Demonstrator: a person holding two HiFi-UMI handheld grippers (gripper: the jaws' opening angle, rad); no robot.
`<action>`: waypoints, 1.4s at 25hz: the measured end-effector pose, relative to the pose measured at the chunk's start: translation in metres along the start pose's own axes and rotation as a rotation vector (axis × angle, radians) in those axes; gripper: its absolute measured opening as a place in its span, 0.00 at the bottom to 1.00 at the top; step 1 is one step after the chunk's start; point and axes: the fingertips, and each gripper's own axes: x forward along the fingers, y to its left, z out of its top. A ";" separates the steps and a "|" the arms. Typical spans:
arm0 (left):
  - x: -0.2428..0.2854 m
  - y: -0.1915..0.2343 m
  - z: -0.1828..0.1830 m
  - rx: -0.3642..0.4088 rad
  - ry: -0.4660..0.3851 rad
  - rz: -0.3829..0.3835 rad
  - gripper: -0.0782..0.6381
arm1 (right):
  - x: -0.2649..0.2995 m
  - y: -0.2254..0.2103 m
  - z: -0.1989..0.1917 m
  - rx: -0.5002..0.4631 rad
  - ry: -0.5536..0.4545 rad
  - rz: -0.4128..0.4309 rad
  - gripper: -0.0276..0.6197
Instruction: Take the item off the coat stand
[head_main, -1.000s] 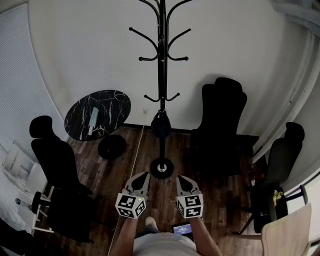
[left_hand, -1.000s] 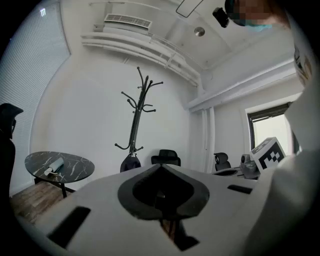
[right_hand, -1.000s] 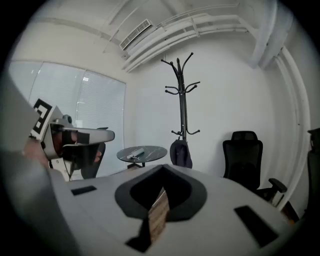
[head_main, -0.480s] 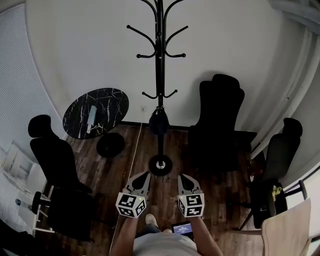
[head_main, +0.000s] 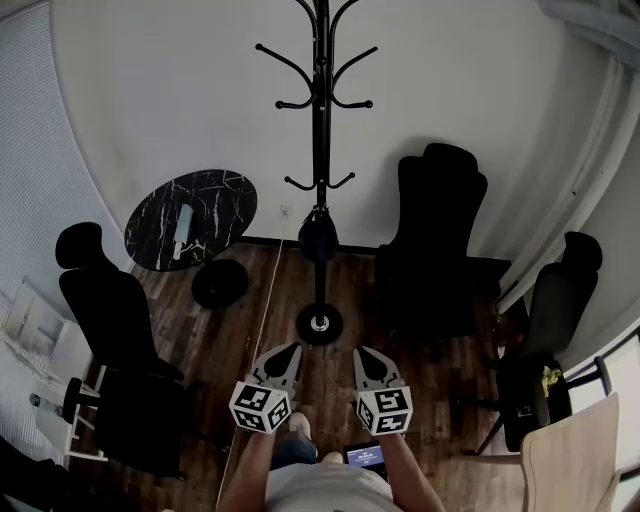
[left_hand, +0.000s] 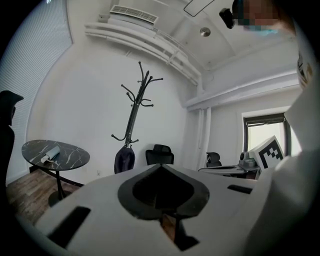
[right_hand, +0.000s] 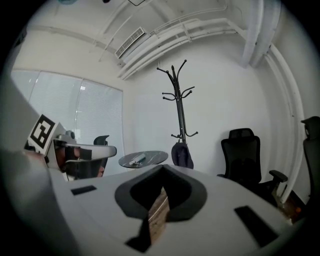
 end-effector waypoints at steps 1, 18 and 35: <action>0.000 0.001 -0.002 -0.002 0.003 0.000 0.14 | 0.002 0.001 -0.002 0.001 0.003 0.002 0.06; 0.094 0.102 0.009 -0.083 -0.002 -0.065 0.14 | 0.138 -0.026 0.010 -0.001 0.047 -0.001 0.06; 0.188 0.189 0.014 -0.037 0.041 -0.117 0.14 | 0.239 -0.058 0.019 0.127 0.042 -0.042 0.06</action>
